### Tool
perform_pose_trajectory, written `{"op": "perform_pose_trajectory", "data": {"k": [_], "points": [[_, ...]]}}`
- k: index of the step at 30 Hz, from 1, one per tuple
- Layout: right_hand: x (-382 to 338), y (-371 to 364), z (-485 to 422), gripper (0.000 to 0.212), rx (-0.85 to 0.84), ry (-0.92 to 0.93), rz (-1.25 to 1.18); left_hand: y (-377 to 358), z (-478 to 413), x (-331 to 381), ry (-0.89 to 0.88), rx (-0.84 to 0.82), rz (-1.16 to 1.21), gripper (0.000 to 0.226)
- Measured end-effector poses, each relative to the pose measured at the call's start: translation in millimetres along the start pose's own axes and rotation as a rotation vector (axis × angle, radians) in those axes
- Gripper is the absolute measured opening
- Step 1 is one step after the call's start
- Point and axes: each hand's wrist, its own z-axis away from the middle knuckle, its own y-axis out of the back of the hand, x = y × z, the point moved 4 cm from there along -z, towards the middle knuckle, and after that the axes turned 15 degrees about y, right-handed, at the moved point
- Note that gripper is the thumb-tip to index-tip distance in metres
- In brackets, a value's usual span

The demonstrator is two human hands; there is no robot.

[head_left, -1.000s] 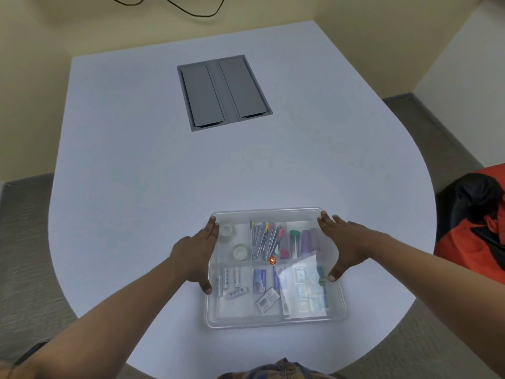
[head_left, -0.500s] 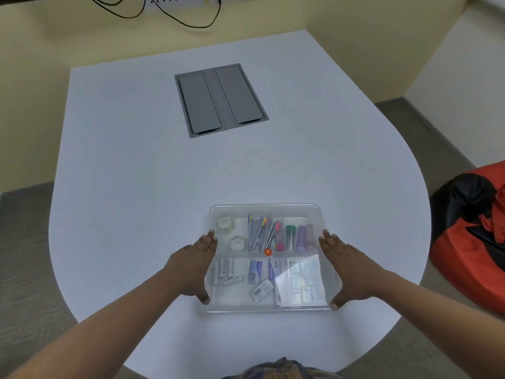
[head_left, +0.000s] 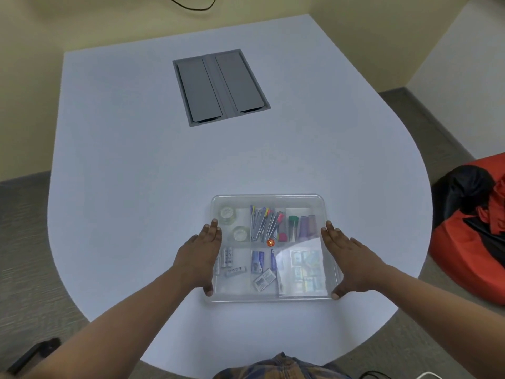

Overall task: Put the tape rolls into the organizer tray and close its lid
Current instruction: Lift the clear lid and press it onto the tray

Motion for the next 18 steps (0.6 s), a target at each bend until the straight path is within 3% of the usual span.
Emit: {"op": "perform_pose_trajectory", "data": {"k": [7,11,18], "points": [[-19,12,-14,0.147,0.033,-0.067,0.083,8,2,12,-0.005,0.011,-0.025,0.157],[-31,22,-31,0.148,0.065,-0.01,0.021,14,-8,22,-0.034,-0.055,0.166,0.155],[-38,17,-50,0.158,-0.037,-0.035,-0.02,-2,-22,47,-0.095,-0.092,0.212,0.16]]}}
